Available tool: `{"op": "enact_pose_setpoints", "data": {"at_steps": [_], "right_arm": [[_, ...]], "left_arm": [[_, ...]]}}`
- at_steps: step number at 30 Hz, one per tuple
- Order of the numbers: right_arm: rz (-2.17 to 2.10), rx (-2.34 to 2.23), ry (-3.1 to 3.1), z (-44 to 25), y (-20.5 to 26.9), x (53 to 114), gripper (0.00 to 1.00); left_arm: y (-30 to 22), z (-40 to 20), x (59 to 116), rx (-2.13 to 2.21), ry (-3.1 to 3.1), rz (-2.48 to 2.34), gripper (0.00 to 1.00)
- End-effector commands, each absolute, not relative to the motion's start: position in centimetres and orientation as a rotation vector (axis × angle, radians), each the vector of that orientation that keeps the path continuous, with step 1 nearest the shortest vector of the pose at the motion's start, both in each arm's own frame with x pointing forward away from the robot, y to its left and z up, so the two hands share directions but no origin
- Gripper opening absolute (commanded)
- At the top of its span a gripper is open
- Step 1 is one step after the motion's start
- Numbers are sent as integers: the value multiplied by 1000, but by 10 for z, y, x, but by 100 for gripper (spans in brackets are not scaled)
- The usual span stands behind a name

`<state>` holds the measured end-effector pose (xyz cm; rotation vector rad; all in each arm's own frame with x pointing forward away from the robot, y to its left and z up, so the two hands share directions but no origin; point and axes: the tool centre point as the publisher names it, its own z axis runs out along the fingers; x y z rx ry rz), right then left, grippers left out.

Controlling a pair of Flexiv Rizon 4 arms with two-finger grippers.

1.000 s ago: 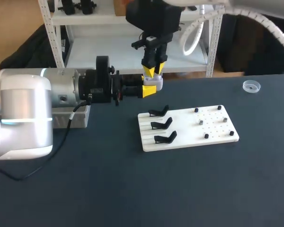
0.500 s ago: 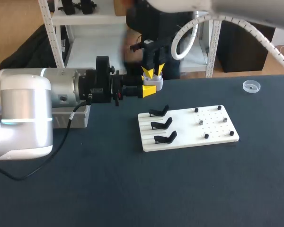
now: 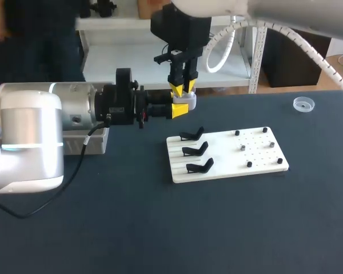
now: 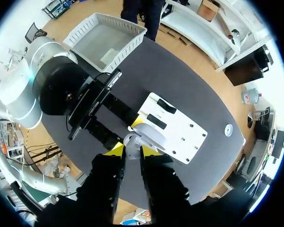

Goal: Pick up each earbud case from the left stands, insert the matching earbuds, close the lid, and place the case in the box.

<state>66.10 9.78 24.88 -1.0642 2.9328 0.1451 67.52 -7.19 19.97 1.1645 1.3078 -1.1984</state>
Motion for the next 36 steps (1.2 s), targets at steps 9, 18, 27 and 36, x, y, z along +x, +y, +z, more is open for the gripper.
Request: {"op": "enact_pose_setpoints", "data": {"at_steps": [9,18,27,36], "right_arm": [[145,-1067,2936,249,100,658,0],[133,-1065,2953,242,100,659,0],[121,-1069,2965,239,99,661,0],[108,-1083,2957,242,102,663,32]], "left_arm": [[-73,201,676,1164,1306,-1199,0],[-73,201,676,1164,1306,-1199,0],[-73,201,676,1164,1306,-1199,0],[-73,201,676,1164,1306,-1199,0]]}}
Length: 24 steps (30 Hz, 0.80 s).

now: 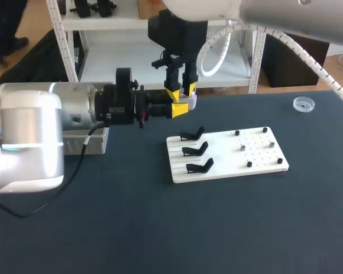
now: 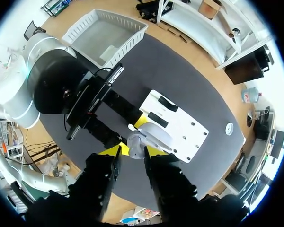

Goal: Pick up each earbud case from the left stands, insert the matching earbuds, close the lid, and place the case in the box.

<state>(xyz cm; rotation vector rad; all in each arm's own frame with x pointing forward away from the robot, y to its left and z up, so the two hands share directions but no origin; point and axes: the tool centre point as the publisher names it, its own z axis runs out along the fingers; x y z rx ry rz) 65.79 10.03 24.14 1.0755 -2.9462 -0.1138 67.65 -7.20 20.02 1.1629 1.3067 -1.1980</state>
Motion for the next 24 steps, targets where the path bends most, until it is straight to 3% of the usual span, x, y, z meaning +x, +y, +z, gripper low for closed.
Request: {"op": "enact_pose_setpoints", "data": {"at_steps": [1,24], "right_arm": [[-107,1078,-2939,242,102,663,32],[-80,1078,-2938,244,104,662,33]], "left_arm": [[-73,201,676,1164,1306,-1199,0],[-73,201,676,1164,1306,-1199,0]]}}
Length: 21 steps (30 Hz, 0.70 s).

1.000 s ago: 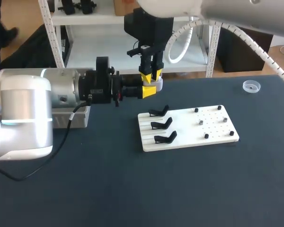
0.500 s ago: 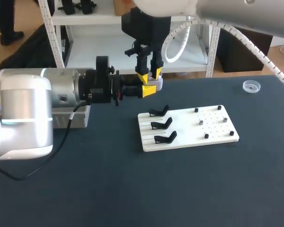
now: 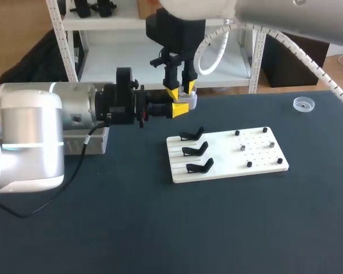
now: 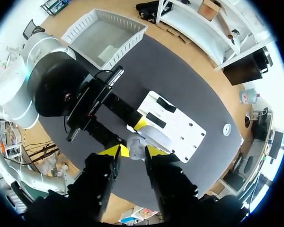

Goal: Pick up each earbud case from the left stands, insert the matching earbuds, close the lid, and place the case in the box.

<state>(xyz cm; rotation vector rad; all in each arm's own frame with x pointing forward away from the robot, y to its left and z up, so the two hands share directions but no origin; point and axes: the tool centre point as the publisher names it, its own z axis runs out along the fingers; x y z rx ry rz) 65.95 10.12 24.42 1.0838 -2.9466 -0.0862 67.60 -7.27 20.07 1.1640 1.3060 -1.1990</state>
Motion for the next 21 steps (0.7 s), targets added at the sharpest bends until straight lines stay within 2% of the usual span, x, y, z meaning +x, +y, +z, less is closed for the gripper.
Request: {"op": "enact_pose_setpoints", "data": {"at_steps": [1,6,21], "right_arm": [[-80,1076,-2937,243,104,662,34],[-70,1069,-2943,244,103,660,37],[-77,1006,-2944,246,103,657,38]], "left_arm": [[-73,201,676,1164,1306,-1199,0],[-73,201,676,1164,1306,-1199,0],[-73,201,676,1164,1306,-1199,0]]}}
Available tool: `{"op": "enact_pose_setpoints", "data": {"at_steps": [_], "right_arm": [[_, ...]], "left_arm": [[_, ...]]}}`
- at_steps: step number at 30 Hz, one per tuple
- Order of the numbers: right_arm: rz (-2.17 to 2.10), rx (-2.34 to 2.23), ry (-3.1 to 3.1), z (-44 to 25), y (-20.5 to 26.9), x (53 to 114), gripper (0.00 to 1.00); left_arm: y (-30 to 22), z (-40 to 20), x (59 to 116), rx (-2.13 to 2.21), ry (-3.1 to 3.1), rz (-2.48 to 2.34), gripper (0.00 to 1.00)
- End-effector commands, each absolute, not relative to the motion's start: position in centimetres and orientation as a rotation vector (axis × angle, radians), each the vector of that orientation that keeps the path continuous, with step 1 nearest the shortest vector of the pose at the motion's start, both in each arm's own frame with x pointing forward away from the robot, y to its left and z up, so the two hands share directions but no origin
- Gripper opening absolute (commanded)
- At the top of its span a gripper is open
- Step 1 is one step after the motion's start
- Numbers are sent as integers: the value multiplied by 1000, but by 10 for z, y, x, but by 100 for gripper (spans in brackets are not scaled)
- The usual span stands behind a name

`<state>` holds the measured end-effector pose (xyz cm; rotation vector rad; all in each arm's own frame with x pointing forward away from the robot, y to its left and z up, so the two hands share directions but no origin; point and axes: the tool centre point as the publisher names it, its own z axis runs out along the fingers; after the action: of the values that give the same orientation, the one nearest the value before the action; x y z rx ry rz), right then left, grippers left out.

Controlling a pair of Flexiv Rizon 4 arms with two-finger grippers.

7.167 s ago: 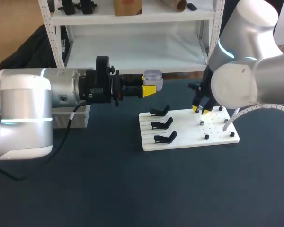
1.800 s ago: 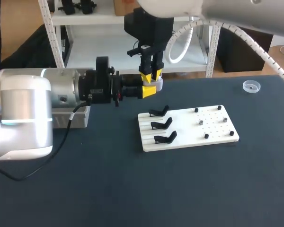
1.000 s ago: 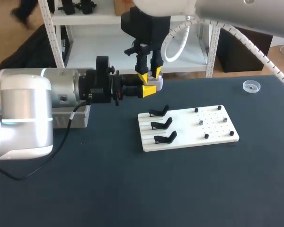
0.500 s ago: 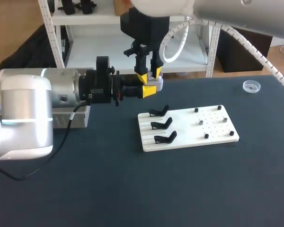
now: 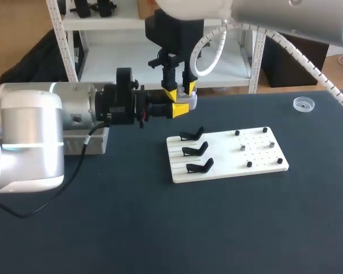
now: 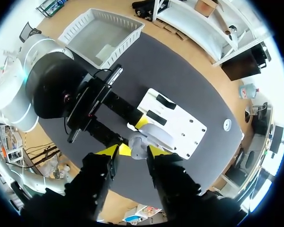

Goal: Pick up each earbud case from the left stands, insert the matching earbuds, close the lid, and place the case in the box.

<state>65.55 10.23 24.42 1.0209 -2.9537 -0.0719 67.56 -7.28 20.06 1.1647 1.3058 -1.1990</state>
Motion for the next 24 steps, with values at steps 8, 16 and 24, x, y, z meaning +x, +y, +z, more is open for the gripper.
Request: {"op": "enact_pose_setpoints", "data": {"at_steps": [8,16,24], "right_arm": [[-93,955,-2955,245,103,659,39],[-90,936,-2967,248,104,663,38],[-111,913,-2990,263,102,659,35]], "left_arm": [[-73,201,676,1164,1306,-1199,0],[-73,201,676,1164,1306,-1199,0],[-73,201,676,1164,1306,-1199,0]]}}
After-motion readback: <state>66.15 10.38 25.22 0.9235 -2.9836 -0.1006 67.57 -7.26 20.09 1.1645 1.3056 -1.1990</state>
